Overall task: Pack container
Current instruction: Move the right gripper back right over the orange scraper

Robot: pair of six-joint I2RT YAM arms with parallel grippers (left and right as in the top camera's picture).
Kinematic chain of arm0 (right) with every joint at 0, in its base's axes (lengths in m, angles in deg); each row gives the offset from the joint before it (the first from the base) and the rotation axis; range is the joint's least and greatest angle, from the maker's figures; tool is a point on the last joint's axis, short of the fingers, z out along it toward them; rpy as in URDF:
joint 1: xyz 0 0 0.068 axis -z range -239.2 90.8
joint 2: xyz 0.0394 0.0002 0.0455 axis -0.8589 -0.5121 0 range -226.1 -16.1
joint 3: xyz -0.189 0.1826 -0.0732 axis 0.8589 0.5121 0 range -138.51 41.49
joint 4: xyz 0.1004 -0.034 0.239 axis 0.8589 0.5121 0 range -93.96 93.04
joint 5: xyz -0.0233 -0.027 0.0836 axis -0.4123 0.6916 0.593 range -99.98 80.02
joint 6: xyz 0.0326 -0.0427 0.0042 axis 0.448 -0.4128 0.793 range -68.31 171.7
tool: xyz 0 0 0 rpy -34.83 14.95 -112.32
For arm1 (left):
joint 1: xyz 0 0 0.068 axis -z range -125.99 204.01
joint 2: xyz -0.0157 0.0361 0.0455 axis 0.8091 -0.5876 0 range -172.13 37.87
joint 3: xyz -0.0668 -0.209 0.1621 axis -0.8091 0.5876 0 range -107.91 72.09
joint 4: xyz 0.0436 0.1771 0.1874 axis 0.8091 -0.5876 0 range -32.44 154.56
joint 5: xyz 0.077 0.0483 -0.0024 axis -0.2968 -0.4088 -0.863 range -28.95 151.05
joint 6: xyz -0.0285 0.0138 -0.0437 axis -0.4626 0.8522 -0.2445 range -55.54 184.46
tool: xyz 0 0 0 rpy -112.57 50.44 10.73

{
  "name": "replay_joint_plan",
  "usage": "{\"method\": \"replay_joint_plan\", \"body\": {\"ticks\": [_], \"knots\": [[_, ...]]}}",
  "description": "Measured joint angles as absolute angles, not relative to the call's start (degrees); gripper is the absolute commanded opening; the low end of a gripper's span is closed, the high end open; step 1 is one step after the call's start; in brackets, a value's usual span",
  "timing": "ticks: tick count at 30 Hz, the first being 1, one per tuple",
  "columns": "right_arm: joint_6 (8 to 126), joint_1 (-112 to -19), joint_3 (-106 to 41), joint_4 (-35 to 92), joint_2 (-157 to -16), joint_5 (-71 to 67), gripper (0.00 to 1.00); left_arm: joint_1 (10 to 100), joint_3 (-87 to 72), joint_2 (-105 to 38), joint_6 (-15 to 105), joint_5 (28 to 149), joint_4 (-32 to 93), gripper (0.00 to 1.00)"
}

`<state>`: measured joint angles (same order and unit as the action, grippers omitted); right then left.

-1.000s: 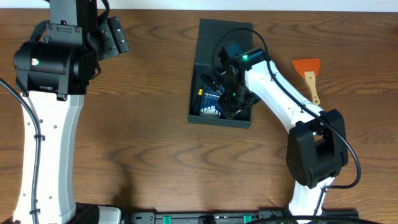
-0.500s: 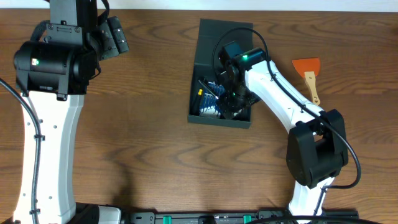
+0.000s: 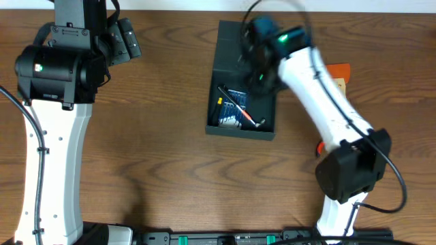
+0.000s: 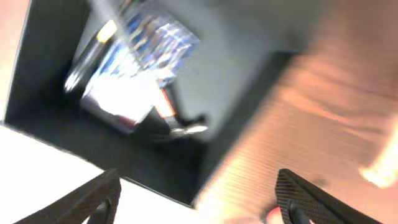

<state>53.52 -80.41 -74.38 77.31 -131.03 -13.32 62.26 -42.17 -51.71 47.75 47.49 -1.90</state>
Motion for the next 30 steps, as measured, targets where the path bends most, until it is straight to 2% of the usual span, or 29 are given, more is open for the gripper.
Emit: {"method": "replay_joint_plan", "body": {"ticks": [3,9,16,22,30], "knots": [[56.97,-75.86,-80.11,81.71,-130.90,-15.79,0.85,62.26,-42.17,-51.71,47.75,47.51,-1.87,0.99],[61.15,-59.88,-84.48,88.61,-130.90,-18.72,0.85,62.26,-42.17,-51.71,47.75,47.51,-1.87,0.99],[59.25,-46.92,-81.25,85.99,-130.92,-19.90,0.87,62.26,-42.17,-51.71,47.75,47.49,-1.87,0.99],[53.00,-43.01,-73.09,78.63,-130.92,-17.56,0.89,62.26,-42.17,-51.71,47.75,47.51,-1.90,0.99],[42.05,-42.77,-53.58,61.29,-130.99,-12.29,0.94,62.26,-42.17,-51.71,47.75,47.51,-1.87,0.99]]}}
